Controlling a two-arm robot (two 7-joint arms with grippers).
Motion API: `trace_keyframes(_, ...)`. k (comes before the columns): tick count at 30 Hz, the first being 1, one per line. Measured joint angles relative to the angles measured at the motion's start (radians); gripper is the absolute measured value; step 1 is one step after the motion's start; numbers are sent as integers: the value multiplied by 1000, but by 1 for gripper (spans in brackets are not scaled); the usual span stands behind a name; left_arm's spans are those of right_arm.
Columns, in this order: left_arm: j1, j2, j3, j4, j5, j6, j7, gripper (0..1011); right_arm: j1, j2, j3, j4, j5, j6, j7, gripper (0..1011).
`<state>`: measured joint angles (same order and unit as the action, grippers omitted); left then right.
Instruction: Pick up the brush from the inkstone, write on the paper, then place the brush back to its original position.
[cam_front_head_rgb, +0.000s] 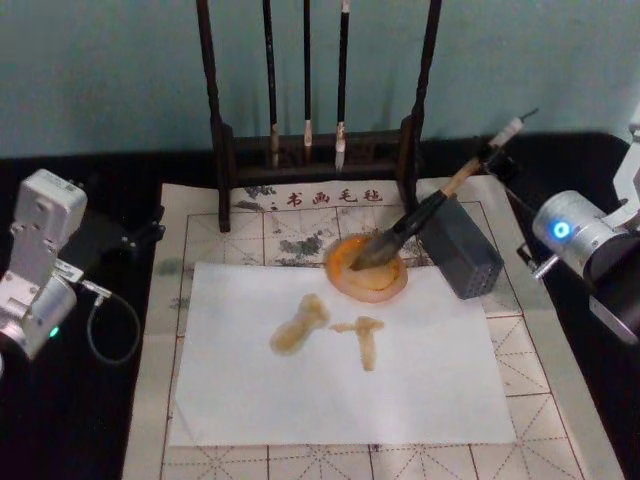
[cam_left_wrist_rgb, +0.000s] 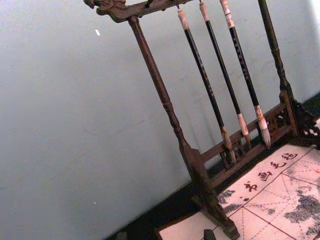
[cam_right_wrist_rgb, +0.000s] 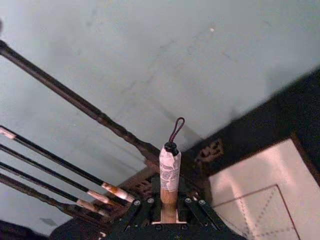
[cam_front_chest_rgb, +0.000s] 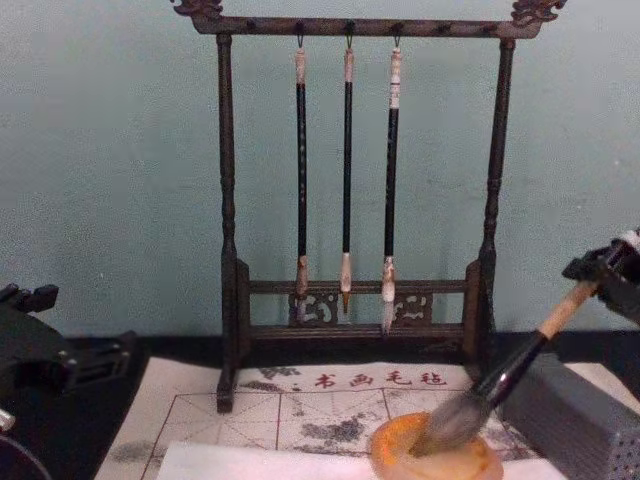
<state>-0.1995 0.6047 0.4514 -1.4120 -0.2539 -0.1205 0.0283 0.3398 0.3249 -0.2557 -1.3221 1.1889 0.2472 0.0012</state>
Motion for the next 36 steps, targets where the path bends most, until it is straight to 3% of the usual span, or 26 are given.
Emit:
trace_keyframes(6,0,0,0,0,0,0,0,1001,7,22,-23,-22,-15,-29,24,195)
trace_keyframes(11,0,0,0,0,0,0,0,1001,18,56,-59,-51,-66,-67,59,195)
trace_keyframes(17,0,0,0,0,0,0,0,1001,29,93,-100,-92,-163,-106,105,195)
trace_keyframes(28,0,0,0,0,0,0,0,1001,38,143,-143,-156,-333,-177,180,195)
trace_keyframes(36,0,0,0,0,0,0,0,1001,26,162,-160,-191,-412,-216,226,195)
